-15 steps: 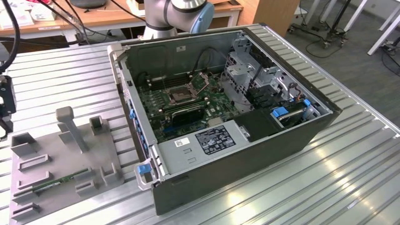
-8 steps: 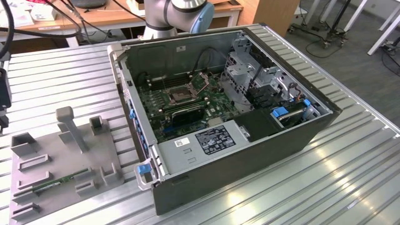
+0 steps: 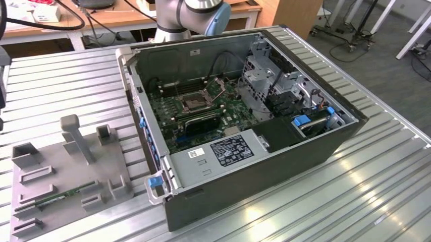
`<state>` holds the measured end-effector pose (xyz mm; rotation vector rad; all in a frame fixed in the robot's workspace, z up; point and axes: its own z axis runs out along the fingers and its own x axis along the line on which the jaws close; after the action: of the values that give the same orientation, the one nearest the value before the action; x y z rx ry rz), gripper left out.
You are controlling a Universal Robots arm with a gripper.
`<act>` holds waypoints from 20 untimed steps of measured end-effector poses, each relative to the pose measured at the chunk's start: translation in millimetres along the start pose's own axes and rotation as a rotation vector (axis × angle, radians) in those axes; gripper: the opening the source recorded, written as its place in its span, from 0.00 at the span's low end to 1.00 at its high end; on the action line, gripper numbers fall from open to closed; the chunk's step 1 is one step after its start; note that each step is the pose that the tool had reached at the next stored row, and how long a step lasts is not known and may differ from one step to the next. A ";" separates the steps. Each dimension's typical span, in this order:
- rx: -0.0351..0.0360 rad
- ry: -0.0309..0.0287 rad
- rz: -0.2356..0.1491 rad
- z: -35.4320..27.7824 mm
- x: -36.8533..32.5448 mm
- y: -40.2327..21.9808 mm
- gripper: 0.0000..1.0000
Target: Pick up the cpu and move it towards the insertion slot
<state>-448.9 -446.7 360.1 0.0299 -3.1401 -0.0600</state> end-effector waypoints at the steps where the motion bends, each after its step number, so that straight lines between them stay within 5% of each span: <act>1: 0.0001 0.0001 0.000 -2.2 0.0 0.1 0.54; 8: 0.0000 0.0000 0.000 -14.1 0.0 0.5 0.54; 20: 0.0000 0.0001 0.000 -15.4 -1.2 0.6 0.54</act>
<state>-447.6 -446.7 375.5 0.0300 -3.1401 -0.0600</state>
